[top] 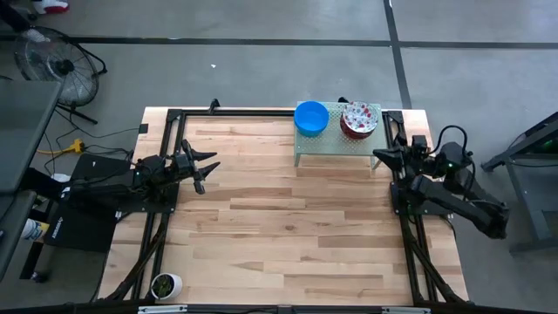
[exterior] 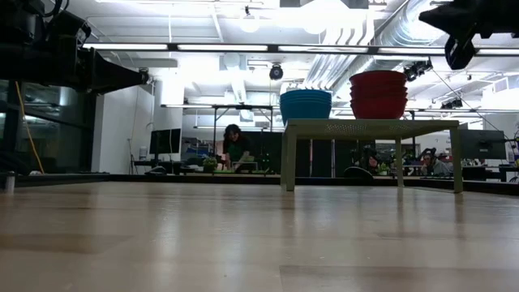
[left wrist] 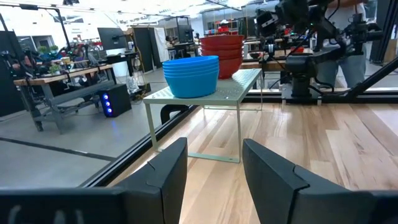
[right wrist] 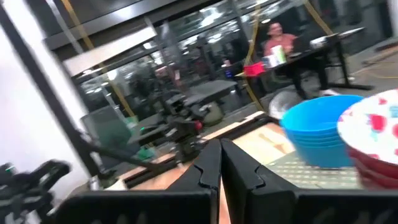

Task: Pick & Place Mini bowls
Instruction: Return to Home Position

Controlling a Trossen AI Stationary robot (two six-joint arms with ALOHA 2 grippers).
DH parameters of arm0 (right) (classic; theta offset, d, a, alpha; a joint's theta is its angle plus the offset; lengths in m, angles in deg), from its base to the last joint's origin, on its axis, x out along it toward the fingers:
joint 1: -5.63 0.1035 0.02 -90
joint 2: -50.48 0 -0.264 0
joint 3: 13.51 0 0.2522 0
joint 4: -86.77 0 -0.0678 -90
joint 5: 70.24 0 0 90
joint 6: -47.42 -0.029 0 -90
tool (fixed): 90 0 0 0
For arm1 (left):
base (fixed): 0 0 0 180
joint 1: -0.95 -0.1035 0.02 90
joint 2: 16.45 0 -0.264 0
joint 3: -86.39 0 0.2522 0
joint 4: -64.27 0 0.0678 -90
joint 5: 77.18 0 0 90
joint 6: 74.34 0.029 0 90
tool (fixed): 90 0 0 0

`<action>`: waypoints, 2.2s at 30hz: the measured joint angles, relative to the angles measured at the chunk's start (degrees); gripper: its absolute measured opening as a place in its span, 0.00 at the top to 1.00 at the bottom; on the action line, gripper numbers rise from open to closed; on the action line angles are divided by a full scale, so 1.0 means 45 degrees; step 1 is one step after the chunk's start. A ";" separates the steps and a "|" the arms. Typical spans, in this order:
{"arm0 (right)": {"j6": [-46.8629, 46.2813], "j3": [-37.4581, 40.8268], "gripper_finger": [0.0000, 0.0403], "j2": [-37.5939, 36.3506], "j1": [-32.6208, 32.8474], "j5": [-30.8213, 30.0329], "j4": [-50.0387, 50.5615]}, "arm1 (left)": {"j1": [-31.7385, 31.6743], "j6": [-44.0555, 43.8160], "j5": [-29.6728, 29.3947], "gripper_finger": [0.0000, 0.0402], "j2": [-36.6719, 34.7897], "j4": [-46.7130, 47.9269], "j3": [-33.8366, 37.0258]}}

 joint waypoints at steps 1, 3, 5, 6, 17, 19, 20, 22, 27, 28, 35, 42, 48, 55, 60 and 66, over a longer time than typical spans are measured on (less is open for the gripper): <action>0.0019 0.0000 1.00 0.0004 0.0253 -0.0004 -0.0033 | 0.0000 -0.0003 -0.0002 0.63 0.0000 0.0000 0.0000; 0.0158 0.0000 1.00 0.0064 0.0753 -0.0147 -0.0112 | 0.0000 0.0000 -0.0002 0.63 0.0000 0.0000 0.0000; 0.0454 0.0000 1.00 0.0213 0.1230 -0.0269 -0.0156 | 0.0000 0.0000 -0.0002 0.63 0.0000 0.0000 0.0000; 0.0633 0.0000 1.00 0.0334 0.1458 -0.0283 -0.0176 | 0.0000 0.0000 0.0003 0.63 0.0000 0.0000 0.0000; 0.2323 0.0005 1.00 0.2062 0.4024 -0.2569 -0.0267 | 0.0000 -0.0005 0.0003 0.63 0.0000 0.0000 0.0000; 0.2571 0.0005 1.00 0.2242 0.4436 -0.3190 -0.0265 | 0.0000 0.0000 0.0003 0.63 0.0000 0.0000 0.0000; 0.2675 0.0053 1.00 0.2312 0.4636 -0.3461 -0.0343 | 0.0000 -0.0002 0.0003 0.63 0.0000 0.0000 0.0000; 0.2694 0.0556 1.00 0.2332 0.5045 -0.3968 -0.1148 | 0.0000 -0.0001 0.0003 0.63 0.0000 0.0000 0.0000; 0.2282 0.2575 1.00 0.2293 0.5963 -0.5340 -0.4344 | 0.0000 0.0000 0.0003 0.63 -0.0005 -0.0005 0.0000; 0.2149 0.2816 1.00 0.2293 0.6079 -0.5673 -0.4709 | 0.0000 -0.0004 0.0003 0.63 -0.0004 -0.0005 0.0000; 0.2092 0.4300 1.00 0.2288 0.6521 -0.6140 -0.7346 | 0.0000 -0.0005 0.0003 0.63 -0.0005 -0.0005 0.0000; 0.2789 0.4694 1.00 0.2288 0.6745 -0.5319 -0.8074 | 0.0000 -0.0005 0.0003 0.63 -0.0004 -0.0005 0.0000; 0.4457 0.4697 1.00 0.2278 0.6728 -0.4101 -0.7589 | 0.0000 -0.0005 0.0003 0.63 0.0000 -0.0005 0.0000; 0.5099 0.4697 1.00 0.2234 0.6712 -0.3978 -0.6376 | 0.0000 -0.0005 0.0003 0.63 0.0000 -0.0005 0.0000; 0.5370 0.4697 1.00 0.2239 0.6616 -0.3887 -0.5307 | 0.0000 -0.0005 0.0003 0.63 -0.0002 -0.0005 0.0000; 0.6013 0.4697 1.00 0.2234 0.6616 -0.3947 -0.4610 | 0.0000 -0.0003 0.0003 0.63 0.0000 -0.0005 0.0000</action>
